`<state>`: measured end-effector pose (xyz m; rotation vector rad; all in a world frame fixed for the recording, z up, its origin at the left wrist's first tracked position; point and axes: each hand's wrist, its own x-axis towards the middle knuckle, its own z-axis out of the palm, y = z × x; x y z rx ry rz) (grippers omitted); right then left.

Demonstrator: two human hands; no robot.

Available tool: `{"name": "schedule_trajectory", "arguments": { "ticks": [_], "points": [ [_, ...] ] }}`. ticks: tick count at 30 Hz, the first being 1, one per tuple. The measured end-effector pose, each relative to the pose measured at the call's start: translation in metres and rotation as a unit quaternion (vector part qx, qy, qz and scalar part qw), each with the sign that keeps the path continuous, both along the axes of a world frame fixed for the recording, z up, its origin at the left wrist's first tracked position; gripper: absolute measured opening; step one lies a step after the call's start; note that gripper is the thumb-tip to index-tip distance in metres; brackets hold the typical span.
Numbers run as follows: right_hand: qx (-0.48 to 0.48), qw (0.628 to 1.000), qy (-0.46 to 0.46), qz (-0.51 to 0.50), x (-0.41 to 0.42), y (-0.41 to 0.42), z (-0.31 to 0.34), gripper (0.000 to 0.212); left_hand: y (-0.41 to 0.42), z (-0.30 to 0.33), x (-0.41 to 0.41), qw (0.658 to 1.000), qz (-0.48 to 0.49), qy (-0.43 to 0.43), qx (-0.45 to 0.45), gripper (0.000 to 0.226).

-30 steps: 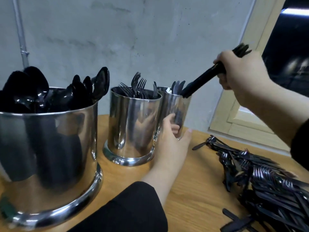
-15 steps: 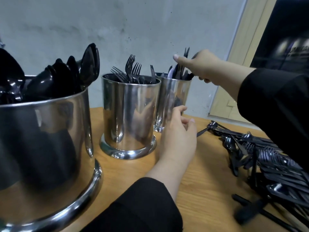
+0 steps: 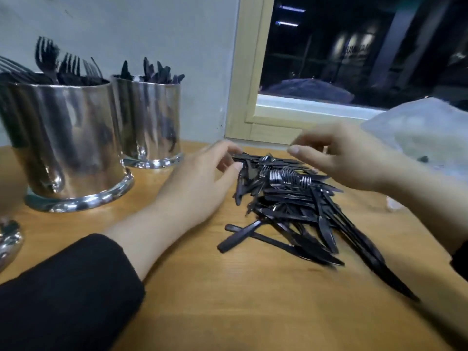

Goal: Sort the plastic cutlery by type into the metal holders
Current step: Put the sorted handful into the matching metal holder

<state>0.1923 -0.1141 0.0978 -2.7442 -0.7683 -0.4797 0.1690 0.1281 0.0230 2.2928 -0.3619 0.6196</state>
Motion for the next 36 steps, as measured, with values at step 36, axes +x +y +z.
{"name": "schedule_trajectory", "arguments": {
  "ticks": [36],
  "points": [
    [0.092, 0.973, 0.190, 0.095, -0.036, -0.095, -0.037, 0.026, -0.128, -0.012, -0.026, 0.946, -0.074, -0.135, 0.284, 0.039]
  ]
}}
